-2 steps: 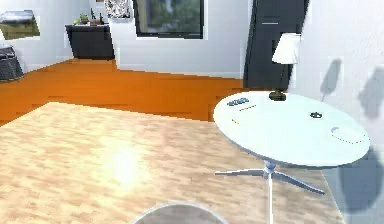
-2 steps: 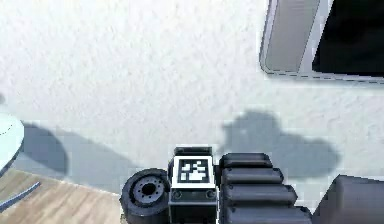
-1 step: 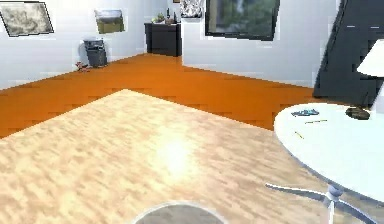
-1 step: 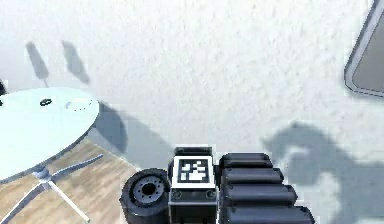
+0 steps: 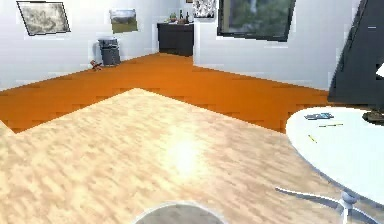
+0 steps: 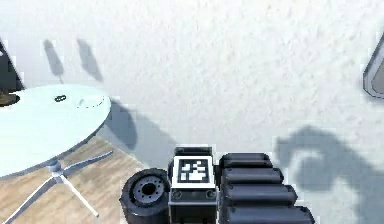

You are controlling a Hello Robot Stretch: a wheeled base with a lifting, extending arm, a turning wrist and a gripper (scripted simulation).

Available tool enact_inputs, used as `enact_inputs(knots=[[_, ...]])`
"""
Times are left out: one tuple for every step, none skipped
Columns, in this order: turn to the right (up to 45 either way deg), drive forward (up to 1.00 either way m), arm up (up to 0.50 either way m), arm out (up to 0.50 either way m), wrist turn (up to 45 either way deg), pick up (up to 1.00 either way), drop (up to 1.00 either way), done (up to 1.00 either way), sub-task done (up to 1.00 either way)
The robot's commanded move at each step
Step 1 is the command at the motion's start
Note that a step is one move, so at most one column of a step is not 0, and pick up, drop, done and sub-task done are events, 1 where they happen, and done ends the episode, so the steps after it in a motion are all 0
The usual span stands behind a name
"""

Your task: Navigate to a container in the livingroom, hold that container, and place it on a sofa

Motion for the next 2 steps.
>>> enact_inputs(knots=[[45.0,0.0,0.0,0.0,0.0,0.0,0.0,0.0,0.0],[45.0,0.0,0.0,0.0,0.0,0.0,0.0,0.0,0.0]])
